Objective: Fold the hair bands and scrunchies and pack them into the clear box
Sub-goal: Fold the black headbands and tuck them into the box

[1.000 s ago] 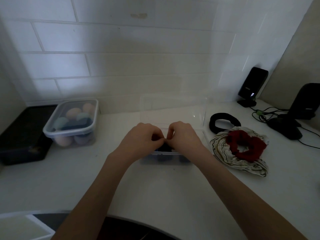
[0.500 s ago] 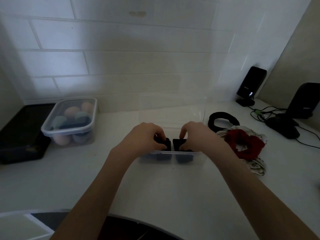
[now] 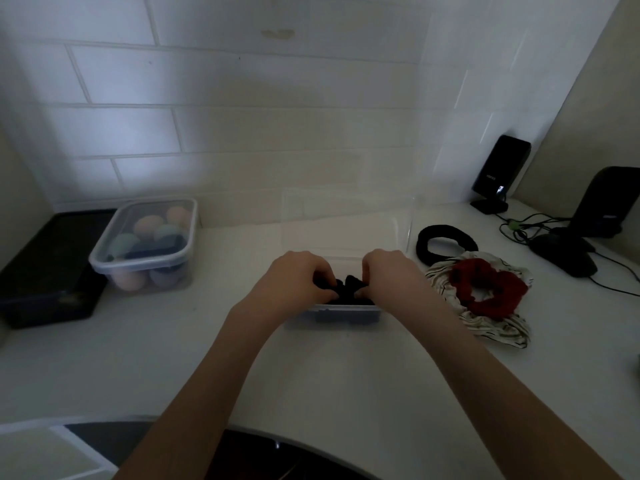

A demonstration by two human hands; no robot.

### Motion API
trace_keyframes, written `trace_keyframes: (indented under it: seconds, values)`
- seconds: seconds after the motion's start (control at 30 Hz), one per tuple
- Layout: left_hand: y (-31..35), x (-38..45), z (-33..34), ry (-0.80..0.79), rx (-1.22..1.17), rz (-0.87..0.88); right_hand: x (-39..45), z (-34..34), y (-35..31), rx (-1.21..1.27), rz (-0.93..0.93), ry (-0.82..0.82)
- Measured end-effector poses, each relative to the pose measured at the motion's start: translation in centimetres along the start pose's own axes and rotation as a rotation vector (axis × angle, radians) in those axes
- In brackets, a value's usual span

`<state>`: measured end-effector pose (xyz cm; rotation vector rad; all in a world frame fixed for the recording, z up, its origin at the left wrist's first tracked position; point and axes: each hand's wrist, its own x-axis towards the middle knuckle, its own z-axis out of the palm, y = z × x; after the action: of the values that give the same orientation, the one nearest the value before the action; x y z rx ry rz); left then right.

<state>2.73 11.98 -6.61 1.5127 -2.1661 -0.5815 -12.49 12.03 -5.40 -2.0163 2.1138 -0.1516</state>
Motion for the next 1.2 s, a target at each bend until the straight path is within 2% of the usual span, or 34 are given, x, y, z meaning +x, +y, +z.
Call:
trace_keyframes:
  seconds: [0.2, 0.43, 0.57, 0.67, 0.77, 0.83, 0.9, 0.93, 0.97, 1.03, 1.1, 1.2]
  values:
    - [0.2, -0.1, 0.0, 0.007, -0.010, -0.004, -0.6, -1.2, -0.1, 0.133, -0.044, -0.069]
    - [0.3, 0.2, 0.3, 0.040, 0.019, -0.001, -0.6, -0.3, 0.3, 0.171, -0.022, 0.055]
    - [0.5, 0.1, 0.8, 0.141, 0.051, 0.054, -0.3, -0.3, 0.6, 0.138, -0.051, 0.088]
    - [0.5, 0.0, 0.8, 0.244, 0.063, 0.122, -0.3, -0.6, 1.4, 0.232, -0.088, 0.210]
    - [0.7, 0.0, 0.2, 0.330, 0.042, 0.168, -0.6, -1.4, 3.0, 0.464, -0.125, 0.414]
    - [0.8, 0.0, -0.4, 0.367, 0.002, 0.176, -0.6, -2.1, 4.6, 0.615, -0.087, 0.580]
    - [0.9, 0.2, -0.9, 0.404, -0.038, 0.176, 0.5, -2.4, 7.0, 0.577, 0.008, 0.703]
    - [1.0, 0.2, -1.1, 0.415, -0.053, 0.174, 1.5, -2.4, 8.2, 0.502, 0.064, 0.715]
    - [1.1, 0.3, -1.2, 0.418, -0.065, 0.171, 2.4, -2.3, 9.4, 0.420, 0.129, 0.669]
    - [1.5, 0.5, -1.3, 0.400, -0.085, 0.173, 3.8, -1.8, 10.8, 0.256, 0.244, 0.440]
    - [1.8, 0.7, -1.1, 0.355, -0.101, 0.178, 4.5, -0.9, 11.4, 0.072, 0.248, 0.248]
    - [2.3, 1.0, -0.5, 0.275, -0.108, 0.177, 5.2, 0.3, 11.6, -0.035, 0.197, 0.243]
